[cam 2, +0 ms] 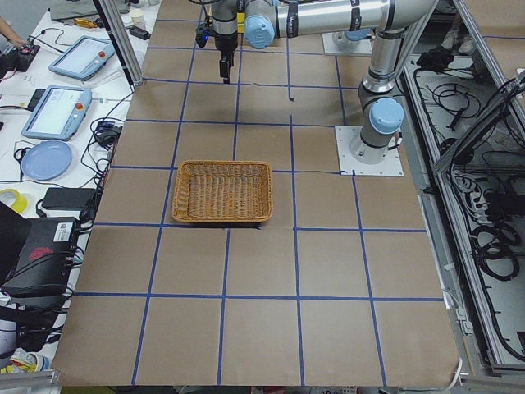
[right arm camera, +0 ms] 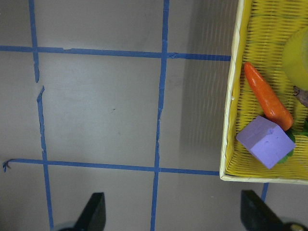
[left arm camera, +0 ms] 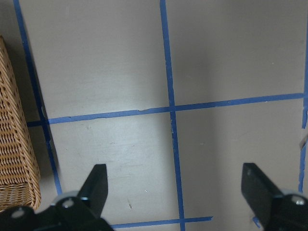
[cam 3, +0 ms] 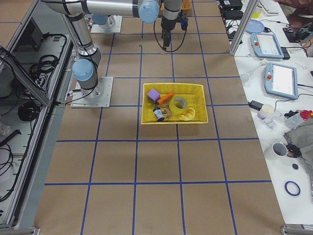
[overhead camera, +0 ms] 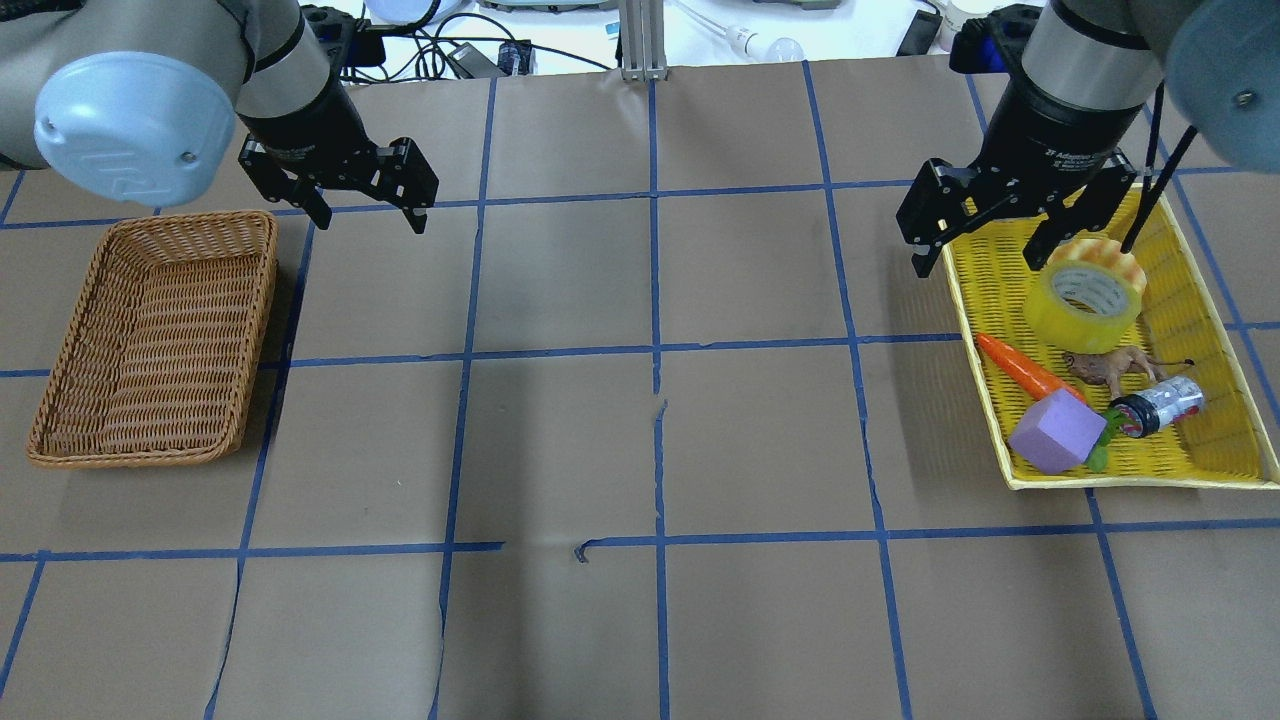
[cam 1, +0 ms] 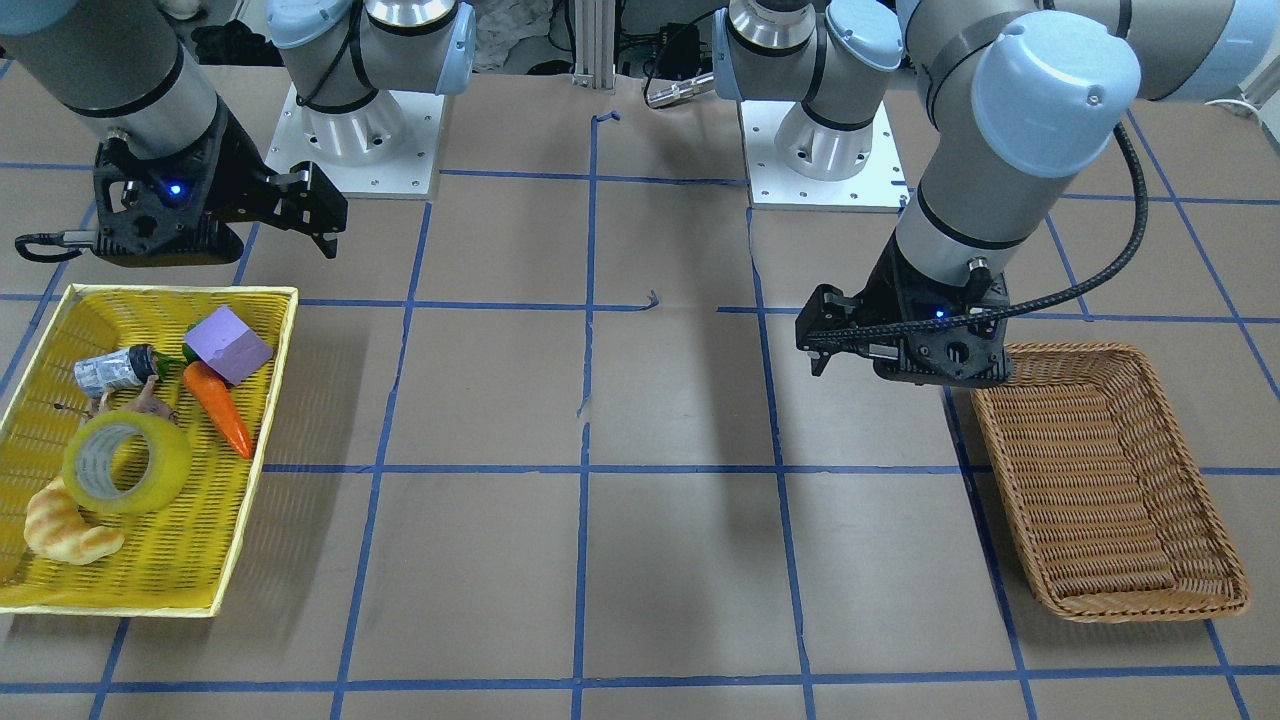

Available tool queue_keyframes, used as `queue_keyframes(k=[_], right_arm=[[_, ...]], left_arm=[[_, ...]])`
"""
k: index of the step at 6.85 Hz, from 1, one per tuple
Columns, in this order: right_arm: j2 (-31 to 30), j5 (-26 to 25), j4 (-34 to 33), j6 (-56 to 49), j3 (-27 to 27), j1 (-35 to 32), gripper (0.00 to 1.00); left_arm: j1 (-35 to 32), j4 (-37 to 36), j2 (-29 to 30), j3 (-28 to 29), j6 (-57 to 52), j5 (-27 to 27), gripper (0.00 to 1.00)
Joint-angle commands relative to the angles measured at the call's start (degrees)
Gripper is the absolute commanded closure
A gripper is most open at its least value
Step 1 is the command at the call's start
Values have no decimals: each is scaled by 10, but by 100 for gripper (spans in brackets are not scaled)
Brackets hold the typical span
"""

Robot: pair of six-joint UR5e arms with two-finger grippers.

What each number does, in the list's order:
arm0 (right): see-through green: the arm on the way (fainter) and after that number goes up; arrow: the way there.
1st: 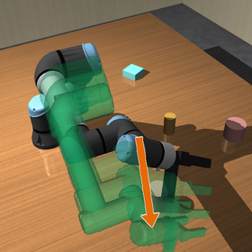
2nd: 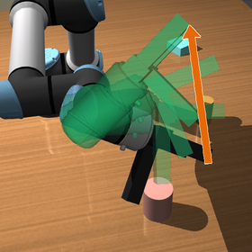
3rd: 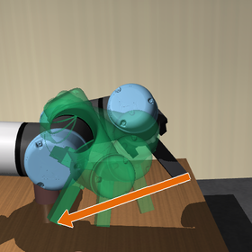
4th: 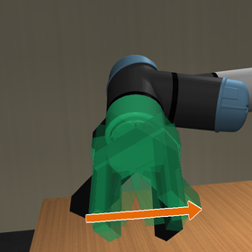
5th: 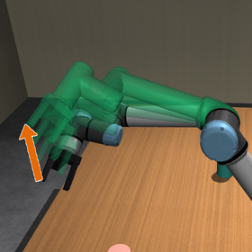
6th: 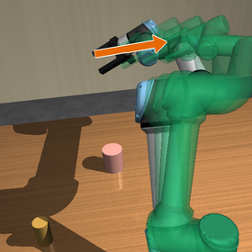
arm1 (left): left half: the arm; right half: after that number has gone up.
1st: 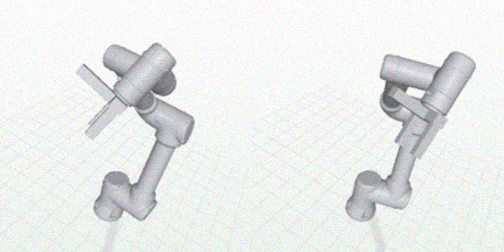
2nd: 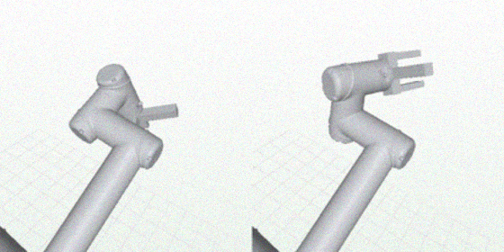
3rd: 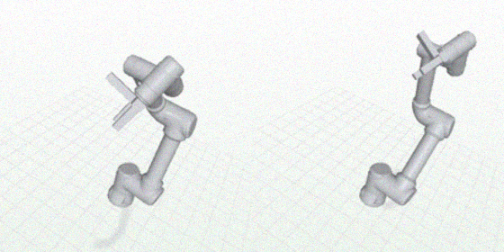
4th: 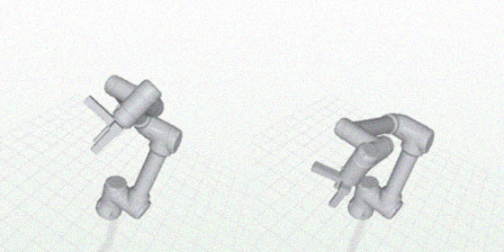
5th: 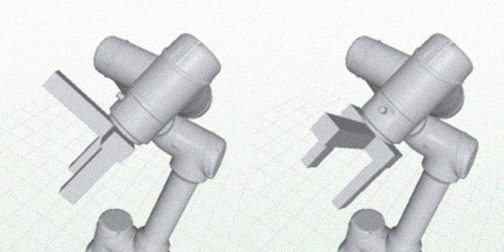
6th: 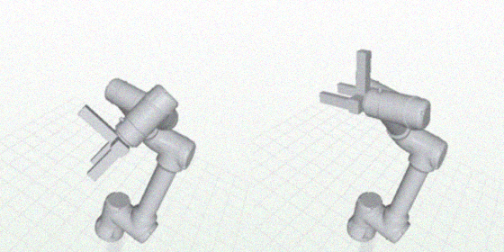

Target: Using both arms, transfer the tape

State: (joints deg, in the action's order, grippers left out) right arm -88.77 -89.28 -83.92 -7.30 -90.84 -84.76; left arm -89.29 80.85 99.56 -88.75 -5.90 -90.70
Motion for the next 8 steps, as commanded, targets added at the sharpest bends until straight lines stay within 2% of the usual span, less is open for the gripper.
queue_keyframes(k=[1,3,6,8], right_arm=[[25,-31,-33,-10,-3,82,0],[89,-31,-132,-46,-4,117,0],[172,-32,-213,-229,-11,142,0],[196,-28,-311,-272,-83,175,0]], left_arm=[[0,0,1,0,0,-2,0],[0,0,2,2,0,1,0],[0,7,-1,9,1,3,0],[-1,8,0,9,2,3,0]])
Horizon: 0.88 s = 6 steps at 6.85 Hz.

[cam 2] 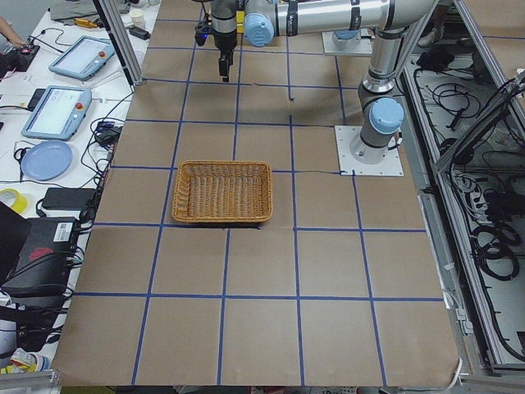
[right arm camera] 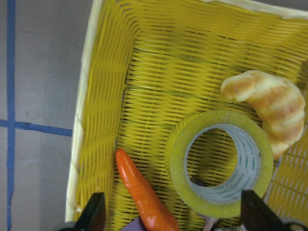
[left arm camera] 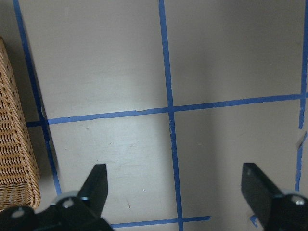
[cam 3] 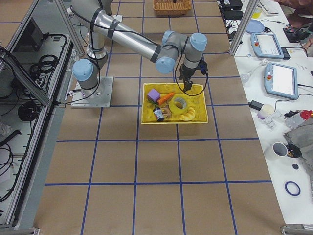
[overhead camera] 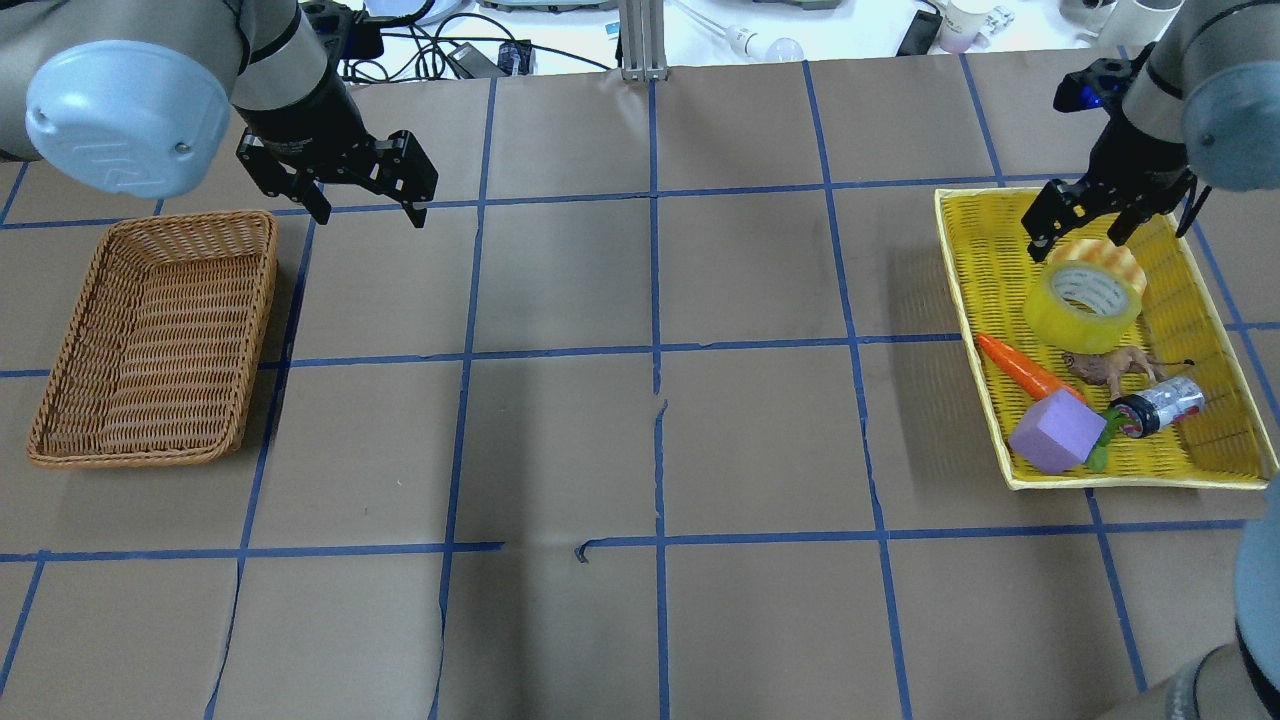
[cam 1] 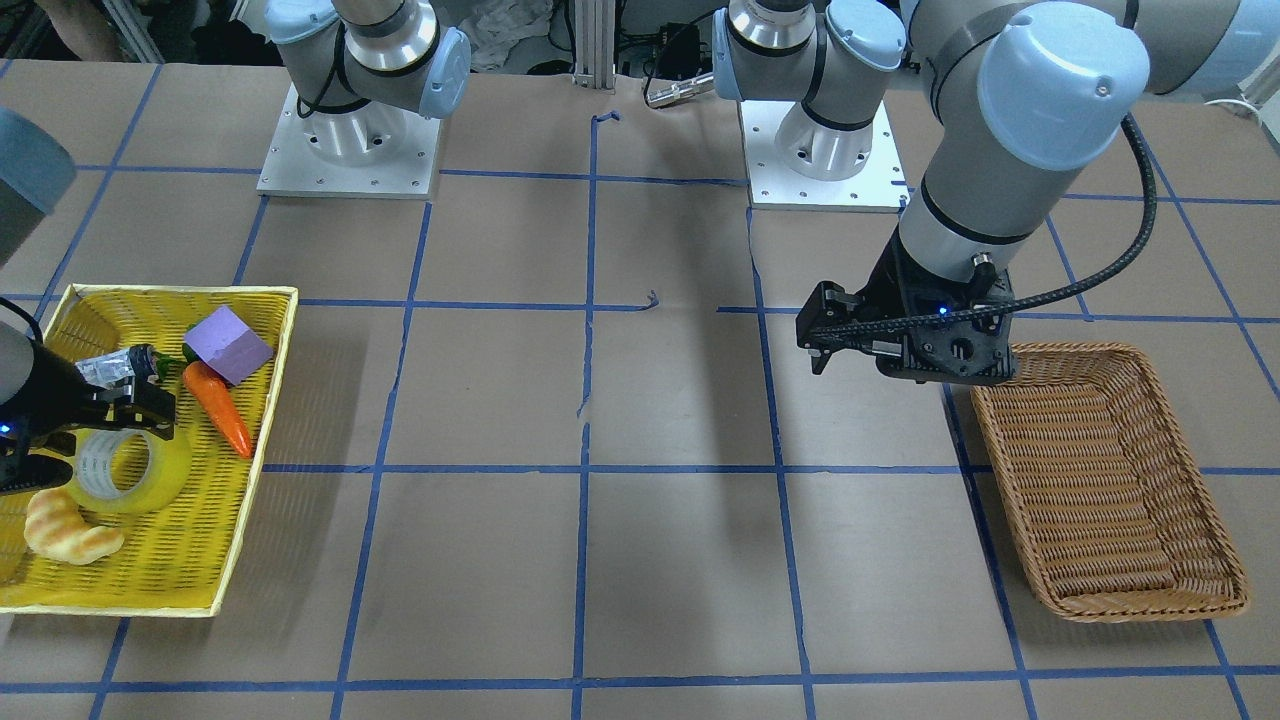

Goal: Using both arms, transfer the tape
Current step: 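Lower the right gripper onto the yellow tape roll in the tray and grasp it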

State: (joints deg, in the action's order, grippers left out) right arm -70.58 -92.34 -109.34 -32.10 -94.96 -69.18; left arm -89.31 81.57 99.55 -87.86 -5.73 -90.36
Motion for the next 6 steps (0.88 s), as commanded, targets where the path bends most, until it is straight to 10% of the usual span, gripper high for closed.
queue_keyframes(k=[1,2,3,6], right_arm=[[16,4,-75,-22,-71,22,0],[21,7,-76,-18,-79,22,22],[24,2,-75,-17,-78,22,88],[17,-4,-72,-13,-65,22,100]], left_arm=[[-1,1,1,-1,-1,1,0],[-1,0,3,-2,0,2,0],[-1,0,3,-2,0,2,0],[-1,1,5,-2,0,3,0]])
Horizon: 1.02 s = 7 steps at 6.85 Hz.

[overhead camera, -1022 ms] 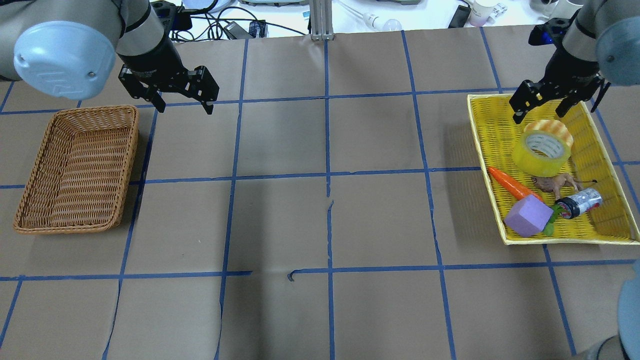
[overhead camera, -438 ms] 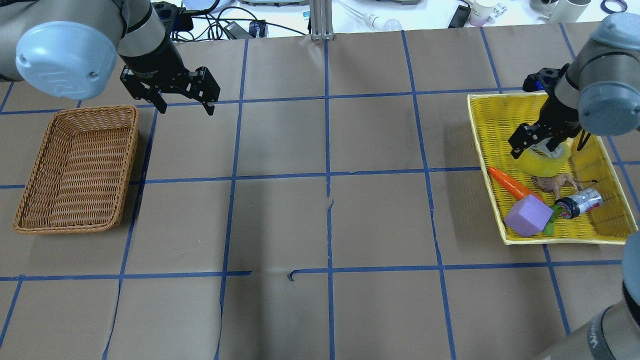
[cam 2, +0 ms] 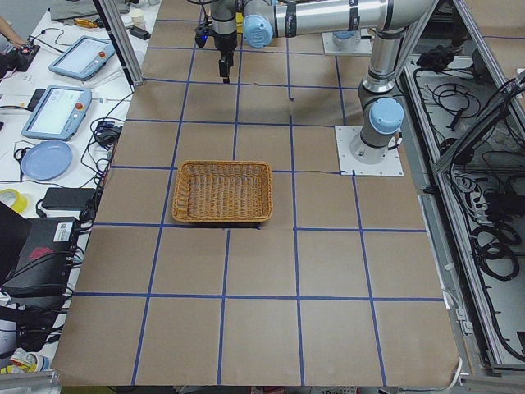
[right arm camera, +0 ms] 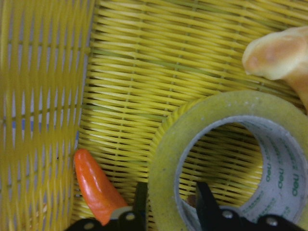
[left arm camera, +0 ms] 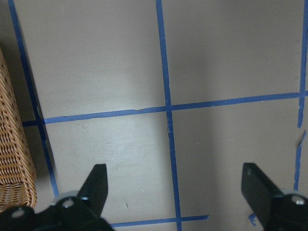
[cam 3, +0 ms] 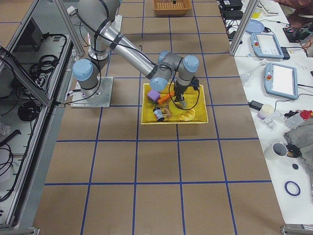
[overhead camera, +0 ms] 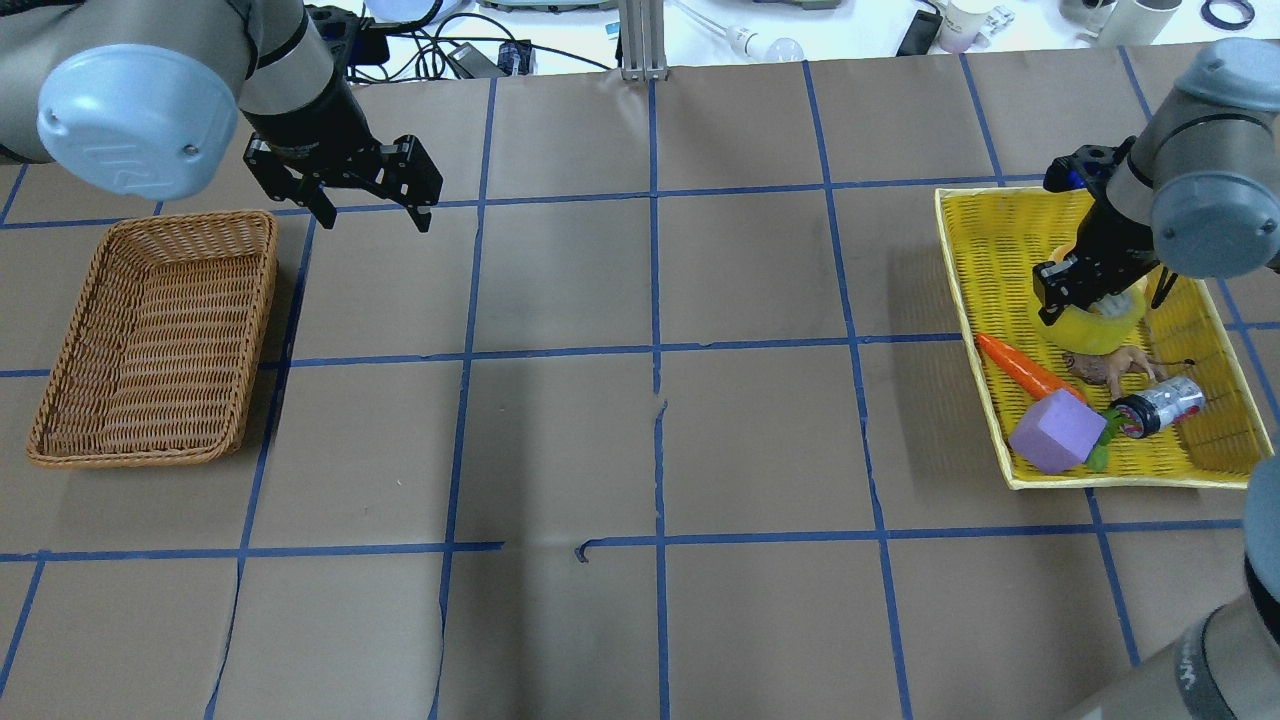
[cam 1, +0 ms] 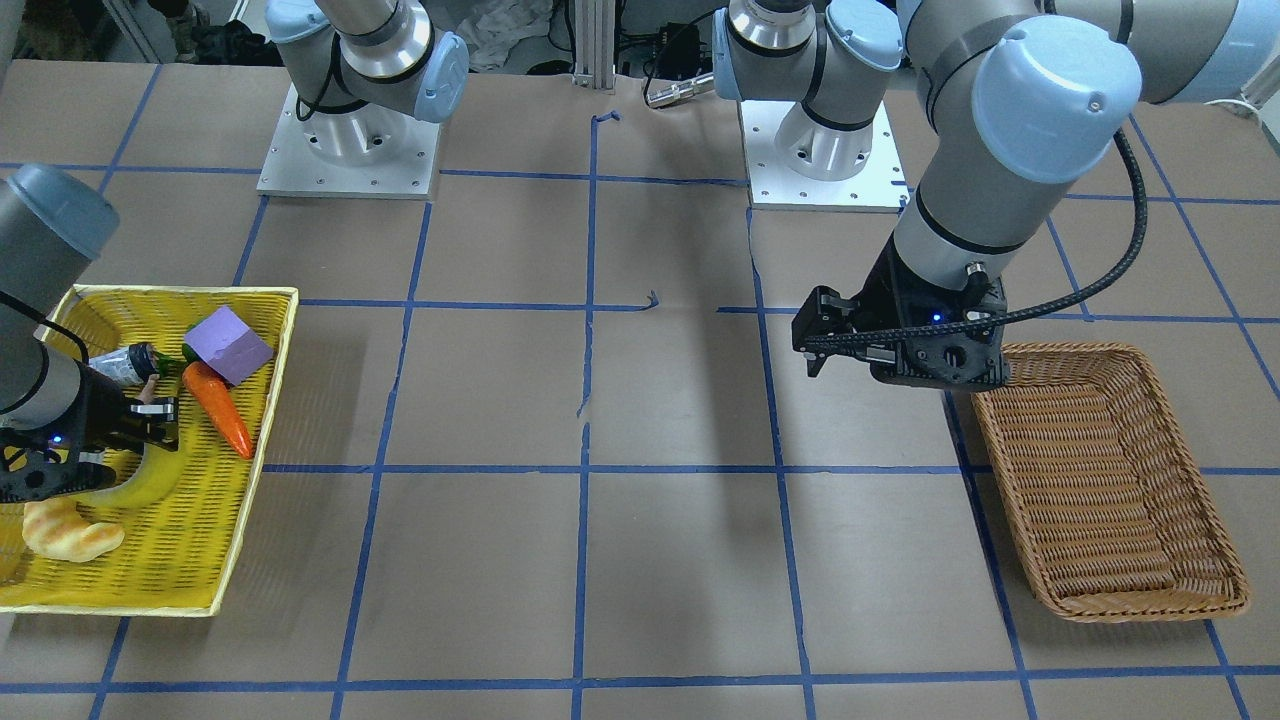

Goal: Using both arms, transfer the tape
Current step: 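Lower the right gripper onto the yellow tape roll in the tray and grasp it, then carry the tape roll with the right gripper to the table center and set it down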

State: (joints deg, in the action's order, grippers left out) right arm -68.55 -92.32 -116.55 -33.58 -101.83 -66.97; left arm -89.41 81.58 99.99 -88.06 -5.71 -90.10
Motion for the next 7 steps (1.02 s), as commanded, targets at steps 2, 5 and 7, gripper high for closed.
queue_keyframes(k=[2,5,7], right_arm=[[-48,1,58,31,63,-11,100],[-67,20,114,301,106,-194,100],[-42,68,61,485,102,-335,100]], left_arm=[[0,0,0,-2,2,0,0],[-1,0,0,-2,3,0,0],[-2,0,1,-1,3,1,0]])
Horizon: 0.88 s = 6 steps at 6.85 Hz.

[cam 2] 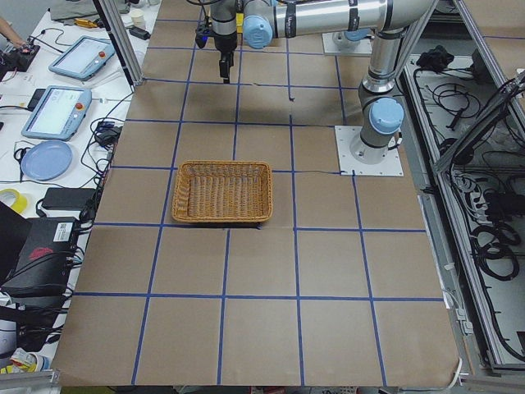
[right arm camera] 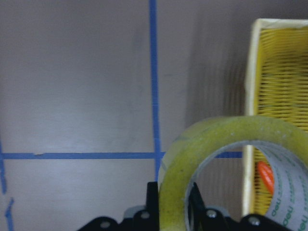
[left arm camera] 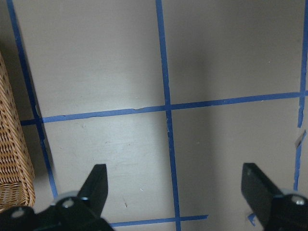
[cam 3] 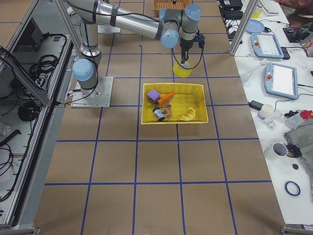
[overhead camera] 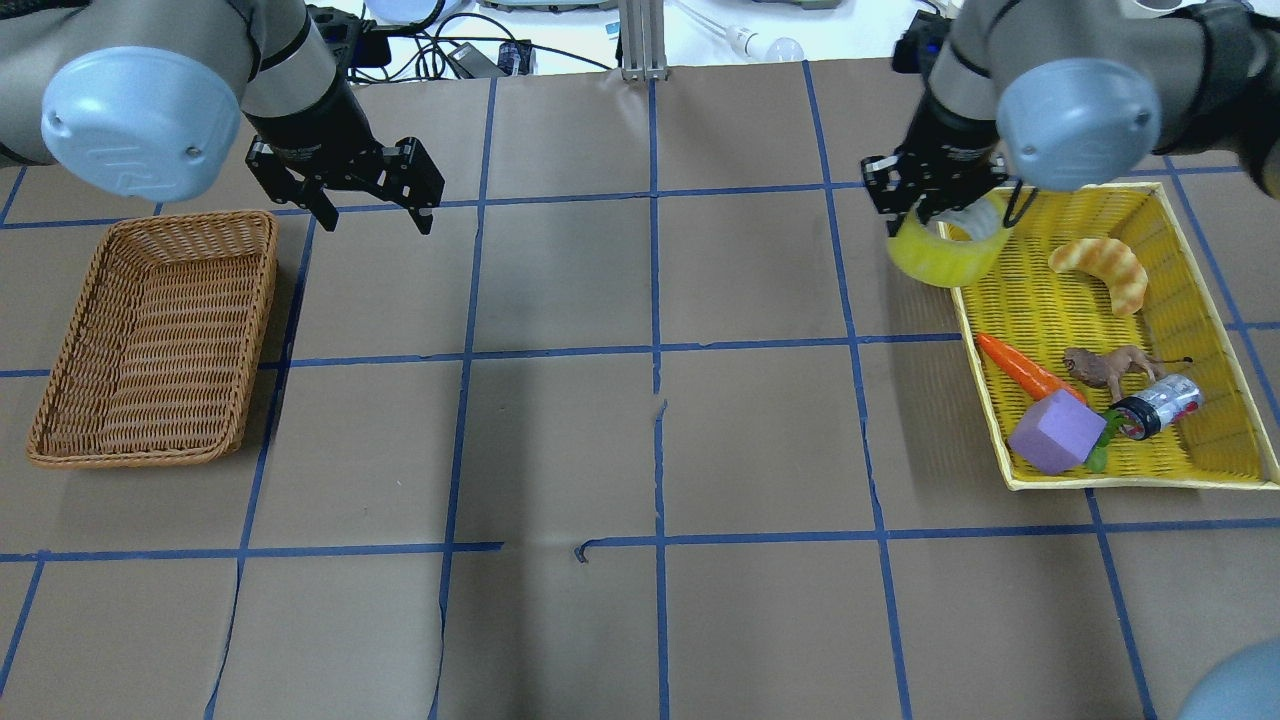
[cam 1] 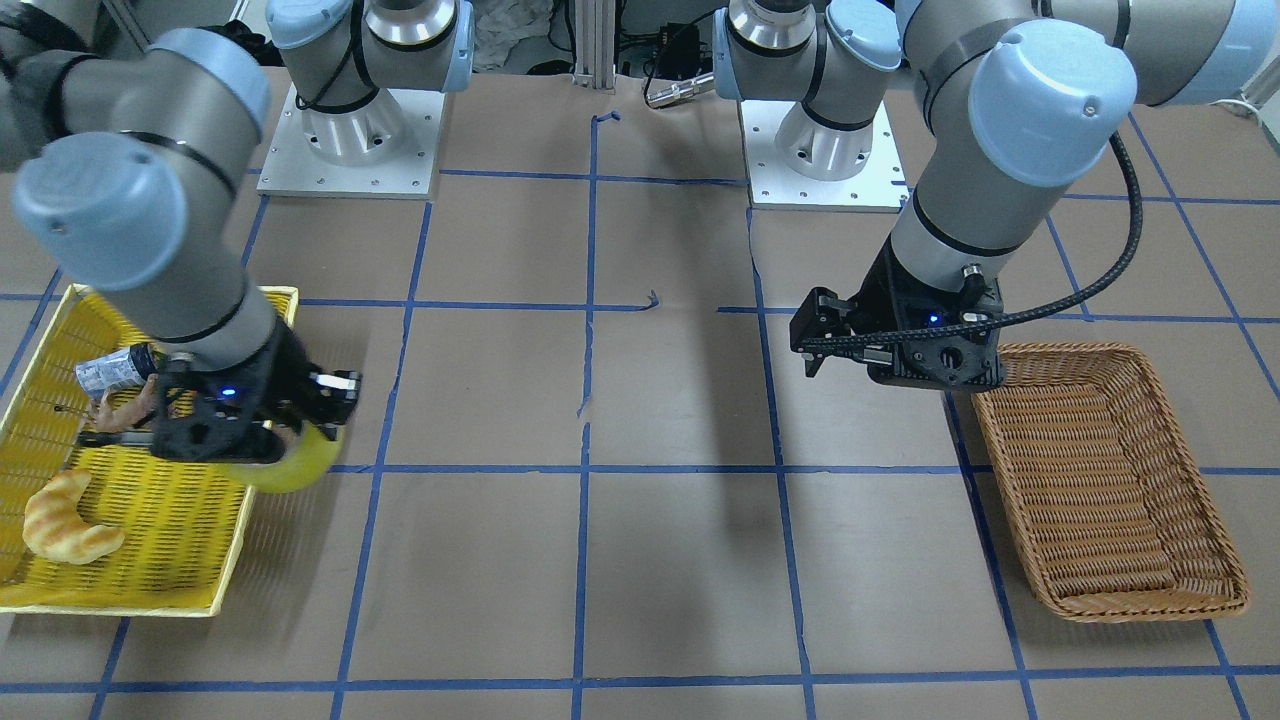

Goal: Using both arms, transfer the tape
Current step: 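Carry the tape roll with the right gripper to the table center and set it down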

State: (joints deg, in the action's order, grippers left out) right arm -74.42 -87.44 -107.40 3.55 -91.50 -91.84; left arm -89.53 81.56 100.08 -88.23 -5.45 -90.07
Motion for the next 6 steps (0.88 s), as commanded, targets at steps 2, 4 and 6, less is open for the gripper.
queue_keyframes(k=[2,4,6], right_arm=[[62,19,-96,305,-3,-197,100],[113,20,-156,433,-5,-281,100],[151,20,-200,473,-12,-302,100]], left_arm=[[1,0,2,3,0,0,0],[1,0,4,3,0,2,0],[1,0,5,1,0,2,0]])
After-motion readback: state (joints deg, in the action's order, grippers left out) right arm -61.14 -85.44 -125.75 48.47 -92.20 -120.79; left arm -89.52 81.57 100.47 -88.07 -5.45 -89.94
